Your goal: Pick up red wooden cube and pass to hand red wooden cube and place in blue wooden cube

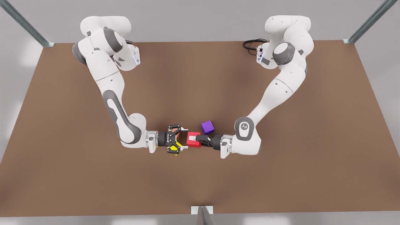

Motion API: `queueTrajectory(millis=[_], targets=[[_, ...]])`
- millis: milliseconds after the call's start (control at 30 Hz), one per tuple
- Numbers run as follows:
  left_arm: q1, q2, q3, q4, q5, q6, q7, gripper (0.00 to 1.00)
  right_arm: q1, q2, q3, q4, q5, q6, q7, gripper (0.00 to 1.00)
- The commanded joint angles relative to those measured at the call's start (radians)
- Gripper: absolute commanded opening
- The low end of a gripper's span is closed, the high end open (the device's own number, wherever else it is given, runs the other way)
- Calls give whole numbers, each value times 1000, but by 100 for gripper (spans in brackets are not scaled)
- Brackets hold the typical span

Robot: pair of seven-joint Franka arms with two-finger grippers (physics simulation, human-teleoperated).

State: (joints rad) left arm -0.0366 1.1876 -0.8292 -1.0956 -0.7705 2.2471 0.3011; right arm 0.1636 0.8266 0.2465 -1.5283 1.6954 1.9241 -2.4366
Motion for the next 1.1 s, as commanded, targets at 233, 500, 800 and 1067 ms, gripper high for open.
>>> queueTrajectory(millis=[233, 500, 800, 1067], targets=[[0, -6, -2, 0, -23, -7, 66, 47, 20, 32, 2, 45, 10, 52, -42, 100], [-6, -5, -4, 14, -21, 0, 44, 47, 40, 55, 4, 88, 21, 66, -41, 100], [-8, -3, -2, 16, -21, 0, 47, 47, 40, 71, 30, 117, 21, 84, -41, 88], [-19, -2, -1, 16, -20, 12, 49, 47, 40, 77, 30, 139, 13, 82, -41, 36]])
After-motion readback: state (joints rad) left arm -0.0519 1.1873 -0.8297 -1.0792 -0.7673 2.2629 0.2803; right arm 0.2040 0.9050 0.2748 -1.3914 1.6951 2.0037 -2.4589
